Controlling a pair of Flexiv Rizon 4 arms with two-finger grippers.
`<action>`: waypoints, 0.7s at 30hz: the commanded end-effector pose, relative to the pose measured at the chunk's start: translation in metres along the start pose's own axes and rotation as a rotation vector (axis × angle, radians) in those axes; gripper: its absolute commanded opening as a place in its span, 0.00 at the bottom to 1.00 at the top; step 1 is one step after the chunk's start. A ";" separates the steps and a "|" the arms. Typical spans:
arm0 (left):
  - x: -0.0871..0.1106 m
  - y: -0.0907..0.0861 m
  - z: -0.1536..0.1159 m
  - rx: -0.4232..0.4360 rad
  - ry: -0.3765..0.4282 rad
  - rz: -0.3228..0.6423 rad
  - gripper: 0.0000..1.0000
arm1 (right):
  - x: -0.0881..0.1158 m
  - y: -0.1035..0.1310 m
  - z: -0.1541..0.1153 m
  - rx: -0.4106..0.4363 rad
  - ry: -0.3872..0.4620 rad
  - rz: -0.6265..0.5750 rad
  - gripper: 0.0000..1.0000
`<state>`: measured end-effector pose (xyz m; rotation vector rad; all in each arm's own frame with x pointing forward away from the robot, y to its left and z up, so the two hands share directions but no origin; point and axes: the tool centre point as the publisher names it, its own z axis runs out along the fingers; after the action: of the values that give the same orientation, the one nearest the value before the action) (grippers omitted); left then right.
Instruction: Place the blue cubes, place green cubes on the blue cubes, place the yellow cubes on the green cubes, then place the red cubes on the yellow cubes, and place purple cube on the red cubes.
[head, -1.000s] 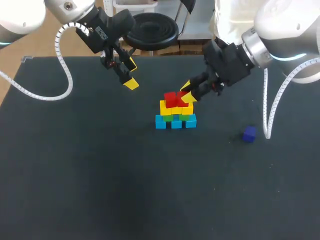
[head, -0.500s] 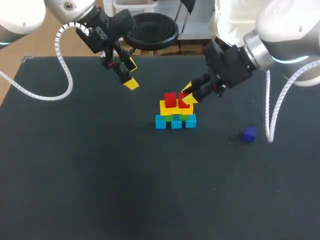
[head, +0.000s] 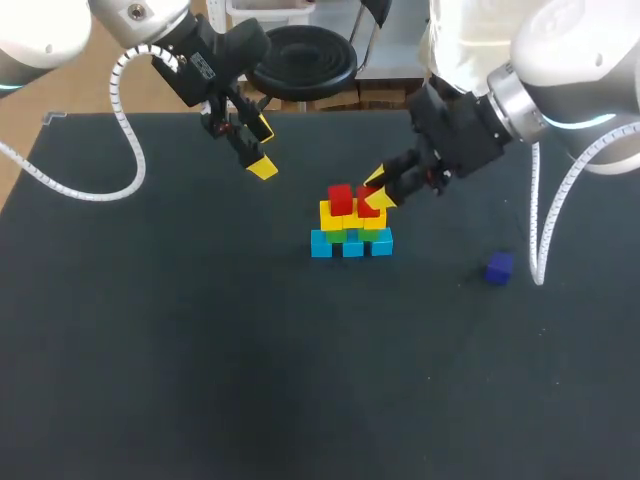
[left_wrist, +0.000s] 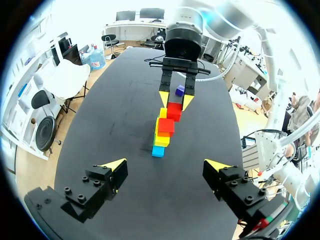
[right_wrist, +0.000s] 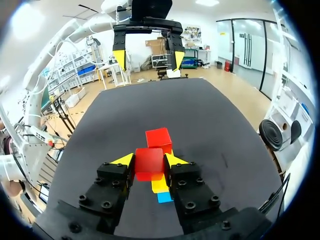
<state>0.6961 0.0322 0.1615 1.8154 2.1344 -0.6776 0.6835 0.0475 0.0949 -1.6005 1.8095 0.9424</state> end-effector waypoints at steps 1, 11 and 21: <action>0.001 0.000 0.000 -0.002 -0.003 0.002 1.00 | -0.002 -0.004 0.000 -0.005 -0.001 -0.003 0.00; 0.001 0.000 0.000 -0.002 -0.003 0.002 1.00 | -0.003 -0.008 0.003 -0.012 0.012 0.003 0.00; 0.001 0.000 0.000 -0.002 -0.003 0.002 1.00 | -0.004 -0.009 0.005 -0.015 0.024 0.016 0.00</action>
<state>0.6961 0.0322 0.1615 1.8154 2.1344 -0.6776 0.6916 0.0521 0.0934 -1.6128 1.8372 0.9487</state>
